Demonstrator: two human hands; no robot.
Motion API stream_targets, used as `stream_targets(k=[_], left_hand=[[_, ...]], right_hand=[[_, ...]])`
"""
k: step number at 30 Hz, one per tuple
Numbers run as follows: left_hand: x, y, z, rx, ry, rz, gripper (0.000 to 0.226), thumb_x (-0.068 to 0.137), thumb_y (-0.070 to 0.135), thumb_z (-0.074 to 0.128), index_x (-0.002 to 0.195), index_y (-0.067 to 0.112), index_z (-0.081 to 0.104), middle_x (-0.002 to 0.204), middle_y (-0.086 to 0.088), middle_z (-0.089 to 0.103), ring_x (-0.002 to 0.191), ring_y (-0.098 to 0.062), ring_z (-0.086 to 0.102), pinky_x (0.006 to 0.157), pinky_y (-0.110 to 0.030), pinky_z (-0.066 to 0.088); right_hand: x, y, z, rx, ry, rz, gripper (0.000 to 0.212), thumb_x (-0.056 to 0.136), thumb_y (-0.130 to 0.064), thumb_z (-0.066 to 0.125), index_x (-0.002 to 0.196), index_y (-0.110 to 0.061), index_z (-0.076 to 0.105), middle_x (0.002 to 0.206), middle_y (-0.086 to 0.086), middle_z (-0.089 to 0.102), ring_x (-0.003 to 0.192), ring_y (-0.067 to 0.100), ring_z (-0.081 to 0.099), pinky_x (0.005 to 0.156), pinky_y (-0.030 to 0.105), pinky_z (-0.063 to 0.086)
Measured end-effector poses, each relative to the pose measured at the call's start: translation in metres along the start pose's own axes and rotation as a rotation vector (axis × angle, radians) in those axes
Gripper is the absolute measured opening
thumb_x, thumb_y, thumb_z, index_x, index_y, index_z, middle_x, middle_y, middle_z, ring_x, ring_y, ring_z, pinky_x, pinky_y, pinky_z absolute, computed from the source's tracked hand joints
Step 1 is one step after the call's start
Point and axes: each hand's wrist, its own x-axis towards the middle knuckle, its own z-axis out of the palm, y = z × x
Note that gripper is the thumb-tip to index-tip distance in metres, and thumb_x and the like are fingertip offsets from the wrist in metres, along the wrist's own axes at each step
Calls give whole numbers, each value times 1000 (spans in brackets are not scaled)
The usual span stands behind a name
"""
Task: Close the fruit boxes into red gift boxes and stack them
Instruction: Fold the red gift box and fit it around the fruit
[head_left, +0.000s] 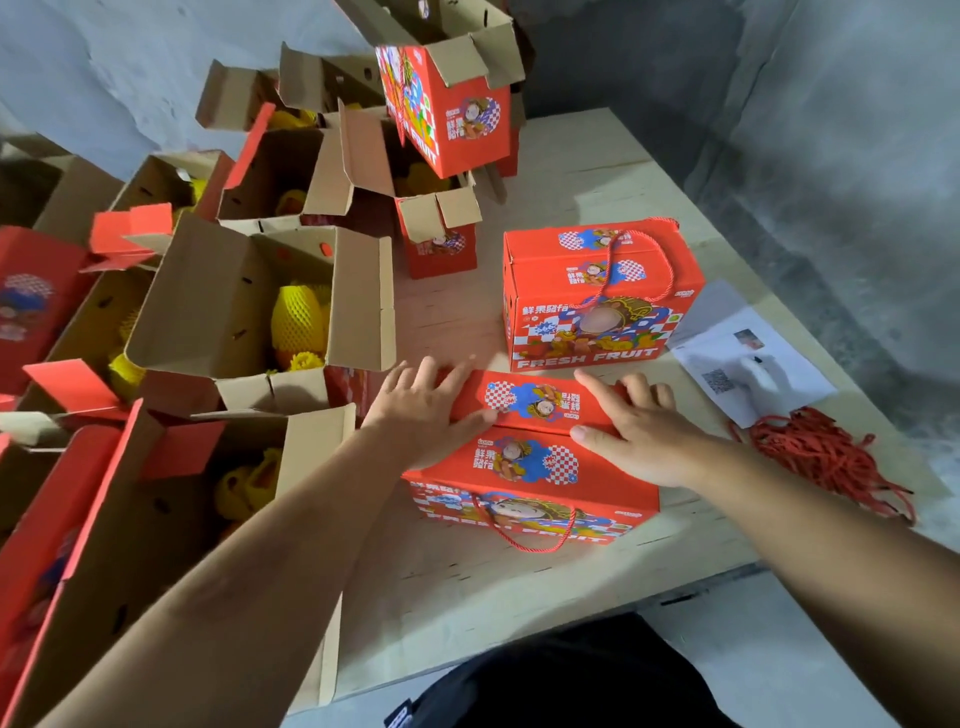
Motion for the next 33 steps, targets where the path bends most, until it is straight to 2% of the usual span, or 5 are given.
stream_targets(k=[14, 17, 20, 27, 33], left_hand=[[-66, 35, 32, -841, 299, -459, 111, 69, 78, 74, 158, 38, 22, 154, 1, 23, 144, -30, 30, 115, -42, 31], [-92, 55, 51, -831, 144, -419, 164, 29, 93, 79, 157, 50, -15, 158, 11, 3, 152, -29, 18, 120, -49, 26], [-92, 67, 60, -1236, 89, -340, 175, 42, 41, 104, 156, 42, -29, 166, -12, 16, 153, -29, 26, 122, -50, 20], [-109, 72, 54, -1428, -62, -542, 20, 98, 32, 72, 112, 17, 70, 104, -3, 77, 65, -9, 65, 55, -23, 53], [-108, 78, -1, -1852, 56, -597, 29, 107, 20, 50, 83, 13, 67, 63, 0, 52, 49, -9, 46, 48, -21, 43]], right_hand=[[-15, -10, 4, 205, 451, 112, 54, 92, -69, 52, 111, -19, 61, 110, 3, 61, 101, 29, 62, 82, 42, 52], [-16, -9, -18, 90, 244, 295, 80, 91, -82, 23, 85, -15, 67, 92, 10, 70, 94, 34, 67, 73, 38, 49], [-20, -14, -13, 243, -110, 466, 90, 96, -81, 19, 143, -15, 58, 150, 15, 55, 138, 31, 51, 106, 43, 41], [-21, -40, 4, 653, 240, 55, 4, 99, -24, 68, 98, -22, 70, 91, -10, 72, 93, 19, 70, 76, 20, 52], [-59, -120, 19, 707, 271, -343, 12, 95, -32, 63, 88, -21, 62, 81, -3, 68, 79, 9, 65, 76, 35, 51]])
